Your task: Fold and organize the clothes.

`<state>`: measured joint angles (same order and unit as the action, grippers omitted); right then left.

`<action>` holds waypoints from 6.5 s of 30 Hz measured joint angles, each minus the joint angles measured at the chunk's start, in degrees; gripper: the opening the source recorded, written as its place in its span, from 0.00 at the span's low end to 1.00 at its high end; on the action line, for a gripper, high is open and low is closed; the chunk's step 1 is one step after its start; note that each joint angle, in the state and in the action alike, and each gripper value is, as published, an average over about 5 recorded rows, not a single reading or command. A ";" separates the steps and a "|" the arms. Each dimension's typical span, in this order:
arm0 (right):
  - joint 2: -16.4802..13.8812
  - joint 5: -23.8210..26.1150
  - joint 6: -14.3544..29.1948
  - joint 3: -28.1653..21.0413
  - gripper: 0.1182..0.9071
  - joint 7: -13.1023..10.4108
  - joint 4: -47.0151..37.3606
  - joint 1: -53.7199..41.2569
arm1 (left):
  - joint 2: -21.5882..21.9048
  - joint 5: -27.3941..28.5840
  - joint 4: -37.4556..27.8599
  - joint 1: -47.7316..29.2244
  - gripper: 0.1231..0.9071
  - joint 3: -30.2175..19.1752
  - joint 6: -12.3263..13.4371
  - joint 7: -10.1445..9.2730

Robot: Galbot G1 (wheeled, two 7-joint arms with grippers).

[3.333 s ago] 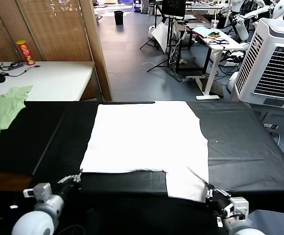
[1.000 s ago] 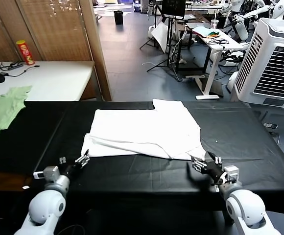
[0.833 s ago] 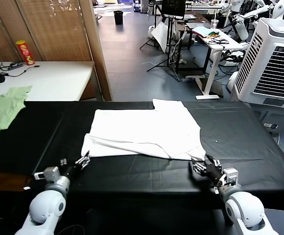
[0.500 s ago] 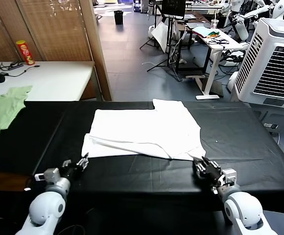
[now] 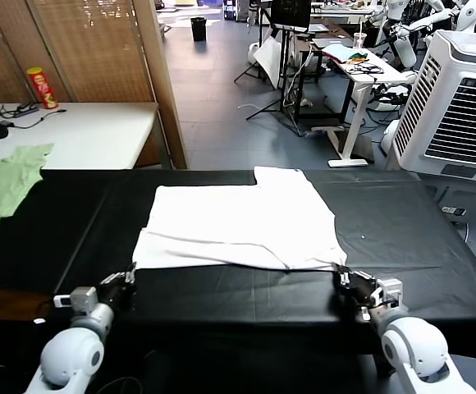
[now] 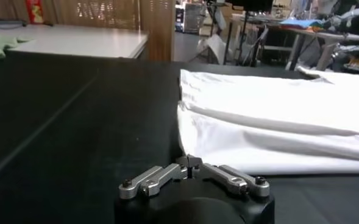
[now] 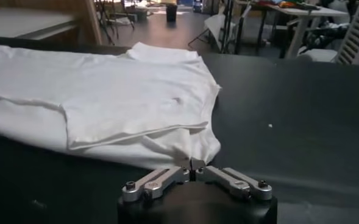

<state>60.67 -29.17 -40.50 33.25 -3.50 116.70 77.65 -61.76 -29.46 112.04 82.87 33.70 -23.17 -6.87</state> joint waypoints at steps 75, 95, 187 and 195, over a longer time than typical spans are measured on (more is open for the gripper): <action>11.68 -1.54 4.86 -23.93 0.86 -1.83 -52.07 -52.88 | 6.52 -17.07 -27.90 -40.20 0.86 -17.03 -10.20 -3.34; 15.46 -2.67 2.80 -22.97 0.26 -1.23 -57.50 -54.28 | 4.69 -15.64 -34.22 -42.79 0.09 -19.51 -10.76 -0.50; 4.27 -0.86 4.57 -12.39 0.83 -3.93 -19.12 -22.61 | 6.92 -18.73 -3.74 -11.74 0.86 -1.77 -9.98 -4.79; 7.75 0.94 4.75 -14.09 0.52 -3.65 -23.03 -24.97 | 5.18 -19.03 -7.28 -13.02 0.81 -2.02 -9.67 -4.62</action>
<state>68.42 -28.23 -35.75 19.16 -7.15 93.67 52.68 -56.58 -48.48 104.76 69.84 31.68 -32.84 -11.50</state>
